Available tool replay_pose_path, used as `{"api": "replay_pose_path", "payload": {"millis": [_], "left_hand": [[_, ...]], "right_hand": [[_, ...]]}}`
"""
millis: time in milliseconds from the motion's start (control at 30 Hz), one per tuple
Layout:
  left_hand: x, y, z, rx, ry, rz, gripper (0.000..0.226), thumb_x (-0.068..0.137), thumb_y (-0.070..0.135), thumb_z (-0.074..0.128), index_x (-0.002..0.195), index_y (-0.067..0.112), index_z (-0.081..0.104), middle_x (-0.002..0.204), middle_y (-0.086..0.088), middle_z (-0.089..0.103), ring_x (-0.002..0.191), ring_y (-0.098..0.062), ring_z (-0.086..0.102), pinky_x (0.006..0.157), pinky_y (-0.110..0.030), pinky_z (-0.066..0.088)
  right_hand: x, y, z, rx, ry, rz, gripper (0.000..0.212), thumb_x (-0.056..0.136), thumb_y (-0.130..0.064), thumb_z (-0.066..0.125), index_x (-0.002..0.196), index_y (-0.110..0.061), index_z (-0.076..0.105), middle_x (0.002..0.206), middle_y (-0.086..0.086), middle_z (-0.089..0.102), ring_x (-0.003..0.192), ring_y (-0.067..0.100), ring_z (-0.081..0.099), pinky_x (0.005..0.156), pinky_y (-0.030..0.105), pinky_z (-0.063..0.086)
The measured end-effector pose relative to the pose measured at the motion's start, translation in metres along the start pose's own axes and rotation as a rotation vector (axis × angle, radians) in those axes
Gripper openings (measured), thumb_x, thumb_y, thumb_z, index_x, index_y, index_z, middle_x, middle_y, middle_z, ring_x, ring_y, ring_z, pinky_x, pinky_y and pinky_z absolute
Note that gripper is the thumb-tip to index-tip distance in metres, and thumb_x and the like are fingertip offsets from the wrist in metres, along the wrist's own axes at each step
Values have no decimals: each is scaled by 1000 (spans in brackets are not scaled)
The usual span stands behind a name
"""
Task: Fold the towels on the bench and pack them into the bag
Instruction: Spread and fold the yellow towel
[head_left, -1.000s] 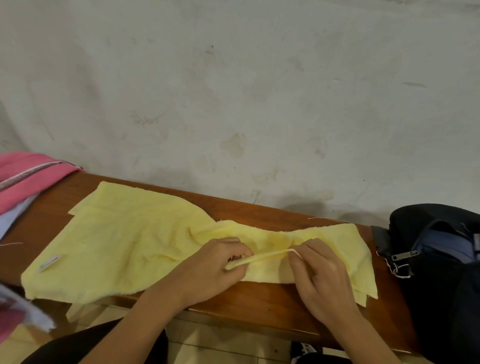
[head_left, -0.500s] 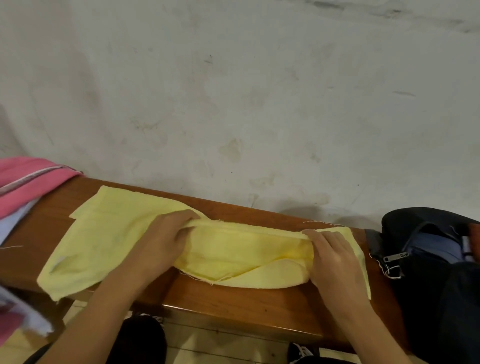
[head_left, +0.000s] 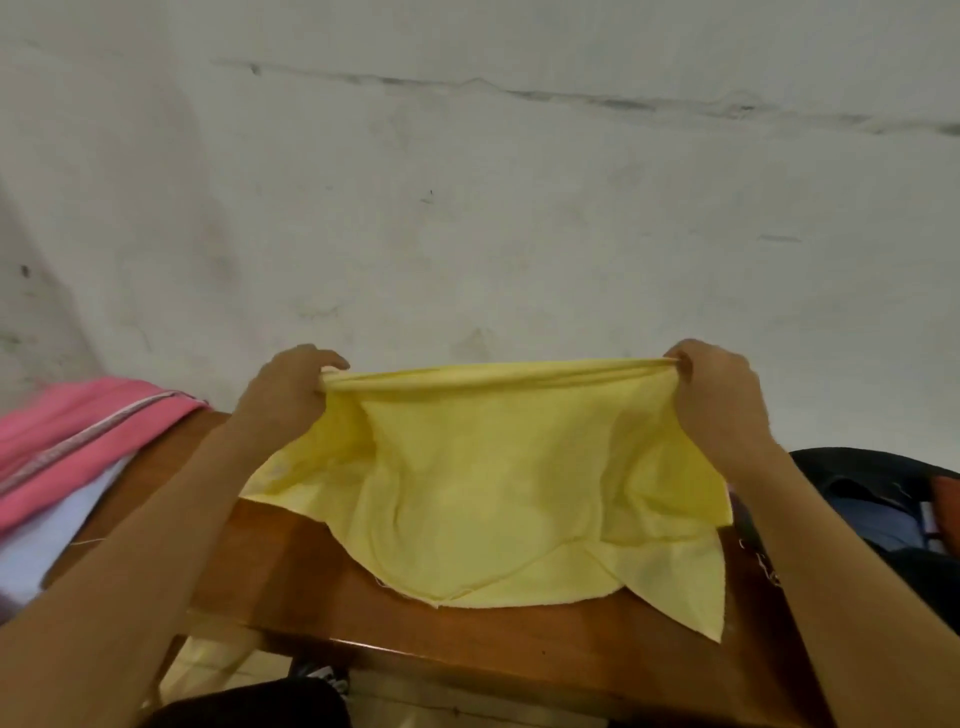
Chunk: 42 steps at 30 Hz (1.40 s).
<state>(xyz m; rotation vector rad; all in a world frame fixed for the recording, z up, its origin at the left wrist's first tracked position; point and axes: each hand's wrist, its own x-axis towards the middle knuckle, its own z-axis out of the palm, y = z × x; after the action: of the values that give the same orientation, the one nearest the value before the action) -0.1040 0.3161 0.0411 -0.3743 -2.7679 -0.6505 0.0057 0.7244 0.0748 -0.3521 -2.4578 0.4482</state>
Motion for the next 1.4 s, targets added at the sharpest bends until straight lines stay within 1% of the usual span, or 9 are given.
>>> {"api": "replay_pose_path", "payload": {"millis": [367, 500, 667, 867, 1000, 1133, 1200, 1300, 1400], "left_hand": [[50, 23, -46, -73, 445, 32, 39, 75, -11, 51, 100, 10, 73, 87, -9, 60, 82, -31, 56, 67, -41, 46], [37, 9, -44, -129, 326, 19, 35, 76, -9, 57, 97, 16, 71, 83, -5, 62, 77, -27, 57, 68, -38, 48], [10, -13, -31, -92, -207, 106, 16, 82, 8, 70, 85, 23, 67, 79, 4, 62, 78, -22, 59, 62, -26, 41], [-34, -36, -12, 280, -934, -25, 32, 71, 53, 78, 95, 42, 60, 104, 13, 62, 94, -6, 58, 79, -20, 45], [-60, -38, -10, 331, -1187, -92, 48, 74, 56, 76, 114, 31, 64, 109, 14, 60, 100, -5, 54, 78, -17, 42], [-73, -49, -19, 134, -1241, -116, 55, 68, 83, 61, 75, 28, 60, 70, 13, 54, 64, -5, 49, 66, -20, 39], [-75, -52, -17, -14, -1103, -133, 54, 75, 78, 59, 78, 24, 66, 74, 10, 62, 67, -7, 57, 66, -23, 48], [-73, -54, 6, -30, -657, -126, 37, 85, 58, 63, 104, 26, 68, 97, 7, 64, 89, -10, 59, 83, -25, 47], [-75, -55, 36, 89, -440, -255, 64, 84, 64, 55, 137, 29, 44, 125, 0, 51, 123, -22, 45, 102, -39, 38]], "right_hand": [[56, -29, -12, 297, 331, -8, 45, 81, 14, 31, 102, -9, 64, 102, 7, 60, 92, 18, 52, 78, 26, 38], [46, -20, -7, 255, 253, -13, 36, 88, 10, 35, 101, -10, 63, 98, 0, 55, 90, 16, 49, 78, 29, 39], [11, 4, 17, 184, -174, -61, 32, 91, -12, 36, 60, -9, 42, 58, 6, 42, 57, 20, 38, 55, 35, 27], [-55, 10, 34, -135, -1134, -76, 38, 98, -14, 38, 62, -22, 32, 62, -6, 34, 55, 11, 28, 57, 26, 26], [-92, -1, 23, -157, -1410, -103, 26, 82, -28, 44, 58, -27, 35, 48, -11, 38, 55, 8, 28, 54, 23, 24], [-108, -15, 12, -114, -1638, 34, 26, 83, -32, 64, 58, -26, 60, 51, -17, 53, 54, 6, 44, 55, 22, 32], [-112, -21, 12, -82, -1587, 53, 26, 88, -34, 61, 66, -25, 69, 59, -11, 64, 50, 4, 53, 53, 20, 39], [-120, -30, 32, 19, -1090, -79, 31, 92, -35, 53, 64, -24, 62, 60, -8, 61, 51, 2, 52, 62, 26, 47], [-133, -41, 62, 86, -756, -190, 16, 96, -42, 52, 104, -33, 63, 106, -15, 60, 99, 4, 54, 91, 28, 42]]}}
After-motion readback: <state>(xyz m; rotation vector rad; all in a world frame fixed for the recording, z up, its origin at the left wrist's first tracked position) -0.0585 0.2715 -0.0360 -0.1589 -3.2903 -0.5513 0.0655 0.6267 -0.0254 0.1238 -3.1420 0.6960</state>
